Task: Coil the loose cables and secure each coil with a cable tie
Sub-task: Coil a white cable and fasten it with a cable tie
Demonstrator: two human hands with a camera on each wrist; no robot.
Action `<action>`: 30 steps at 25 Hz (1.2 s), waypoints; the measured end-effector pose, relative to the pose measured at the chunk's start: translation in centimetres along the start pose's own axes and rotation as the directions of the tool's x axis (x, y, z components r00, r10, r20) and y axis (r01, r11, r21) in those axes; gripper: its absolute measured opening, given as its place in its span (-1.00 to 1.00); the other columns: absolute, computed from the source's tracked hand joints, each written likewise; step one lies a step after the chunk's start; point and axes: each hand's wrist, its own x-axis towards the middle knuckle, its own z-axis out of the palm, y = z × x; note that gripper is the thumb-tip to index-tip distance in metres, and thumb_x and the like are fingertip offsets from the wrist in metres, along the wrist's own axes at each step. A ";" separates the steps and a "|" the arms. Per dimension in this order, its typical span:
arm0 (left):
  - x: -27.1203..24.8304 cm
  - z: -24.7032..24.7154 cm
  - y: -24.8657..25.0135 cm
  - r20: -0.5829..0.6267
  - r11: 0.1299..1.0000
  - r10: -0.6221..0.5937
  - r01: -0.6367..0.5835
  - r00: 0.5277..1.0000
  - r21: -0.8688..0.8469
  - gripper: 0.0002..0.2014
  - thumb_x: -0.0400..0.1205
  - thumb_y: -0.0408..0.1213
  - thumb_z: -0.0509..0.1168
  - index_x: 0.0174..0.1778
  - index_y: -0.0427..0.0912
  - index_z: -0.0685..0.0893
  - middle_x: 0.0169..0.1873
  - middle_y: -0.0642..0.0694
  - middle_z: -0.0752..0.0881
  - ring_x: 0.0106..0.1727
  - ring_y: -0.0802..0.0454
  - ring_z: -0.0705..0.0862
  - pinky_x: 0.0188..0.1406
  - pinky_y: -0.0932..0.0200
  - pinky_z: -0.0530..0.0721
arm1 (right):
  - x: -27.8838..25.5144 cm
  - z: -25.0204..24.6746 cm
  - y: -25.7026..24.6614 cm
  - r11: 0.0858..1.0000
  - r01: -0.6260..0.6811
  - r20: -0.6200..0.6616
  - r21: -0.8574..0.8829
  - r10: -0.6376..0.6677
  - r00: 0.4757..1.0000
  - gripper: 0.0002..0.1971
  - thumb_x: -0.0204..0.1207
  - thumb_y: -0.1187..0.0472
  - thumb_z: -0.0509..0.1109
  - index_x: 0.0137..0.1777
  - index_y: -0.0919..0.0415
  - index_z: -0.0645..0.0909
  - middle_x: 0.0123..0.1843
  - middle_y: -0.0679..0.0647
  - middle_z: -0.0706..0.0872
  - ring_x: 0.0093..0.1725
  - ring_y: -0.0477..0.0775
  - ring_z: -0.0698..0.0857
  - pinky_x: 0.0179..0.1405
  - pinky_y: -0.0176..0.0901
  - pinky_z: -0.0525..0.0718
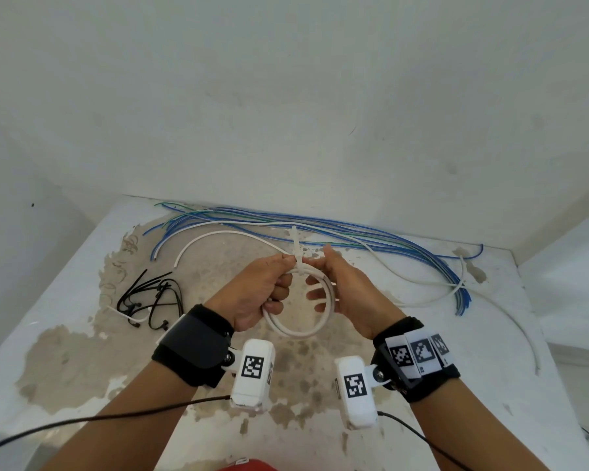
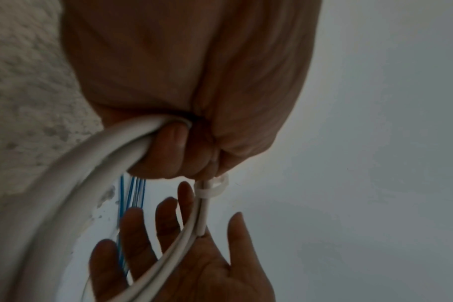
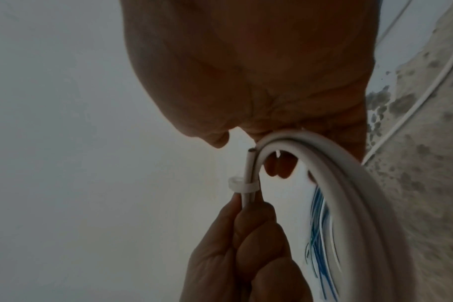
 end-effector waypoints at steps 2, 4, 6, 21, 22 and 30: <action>-0.2 0.2 0.0 0.008 0.999 -0.008 0.008 1.000 0.046 -0.81 0.83 -0.17 0.11 0.11 -0.12 0.60 -0.51 0.11 0.26 -0.57 0.23 0.12 -0.73 0.39 0.14 | 0.5 0.0 -0.8 0.992 0.018 -0.029 -0.128 -0.021 0.999 -0.46 0.73 -0.31 0.11 0.10 0.04 0.80 -0.04 -0.08 0.82 -0.11 -0.04 0.72 0.01 -0.06 0.64; -0.4 0.5 -0.1 0.010 0.996 -0.009 0.008 1.000 0.093 -0.82 0.83 -0.16 0.10 -0.01 -0.07 0.56 -0.51 0.11 0.25 -0.57 0.22 0.11 -0.72 0.38 0.13 | 1.3 -0.1 -1.4 0.985 0.073 -0.017 -0.154 -0.076 0.997 -0.57 0.69 -0.20 0.31 0.10 0.15 0.81 -0.09 -0.10 0.82 -0.16 -0.09 0.72 -0.09 -0.18 0.62; -0.6 0.6 -0.1 0.010 0.994 0.000 -0.001 1.000 0.113 -0.78 0.84 -0.16 0.10 -0.12 -0.04 0.50 -0.51 0.11 0.24 -0.57 0.22 0.11 -0.72 0.38 0.12 | 1.8 -0.2 -1.6 0.977 0.150 -0.025 -0.148 -0.156 0.987 -0.84 0.63 0.02 0.48 -0.05 0.09 0.80 -0.19 -0.11 0.79 -0.22 -0.15 0.71 -0.18 -0.25 0.59; -0.5 0.8 0.3 -0.002 0.986 -0.058 0.057 0.998 0.155 -0.69 0.83 -0.18 0.11 -0.27 -0.01 0.40 -0.51 0.09 0.21 -0.57 0.21 0.08 -0.68 0.36 0.07 | 2.9 0.4 -0.8 0.880 0.299 -0.136 -0.370 -0.370 0.919 -0.82 0.70 0.08 0.38 -0.16 -0.01 0.59 -0.45 -0.16 0.70 -0.35 -0.16 0.68 -0.18 -0.23 0.60; -0.5 0.8 0.3 -0.002 0.986 -0.070 0.069 0.998 0.149 -0.70 0.83 -0.17 0.10 -0.26 -0.02 0.42 -0.52 0.09 0.22 -0.57 0.21 0.08 -0.69 0.37 0.08 | 2.9 0.3 -0.7 0.869 0.291 -0.139 -0.399 -0.371 0.918 -0.83 0.71 0.06 0.37 -0.14 0.00 0.59 -0.47 -0.17 0.69 -0.40 -0.22 0.65 -0.27 -0.33 0.54; 0.1 1.2 -0.2 -0.034 0.985 -0.171 0.172 0.985 0.019 -0.63 0.81 0.06 0.06 -0.24 -0.03 0.51 -0.55 0.10 0.23 -0.61 0.22 0.09 -0.72 0.37 0.03 | 2.9 -0.1 -0.5 0.872 0.260 -0.160 -0.415 -0.352 0.922 -0.85 0.67 0.03 0.40 -0.14 -0.03 0.64 -0.39 -0.09 0.80 -0.37 -0.14 0.71 -0.14 -0.11 0.64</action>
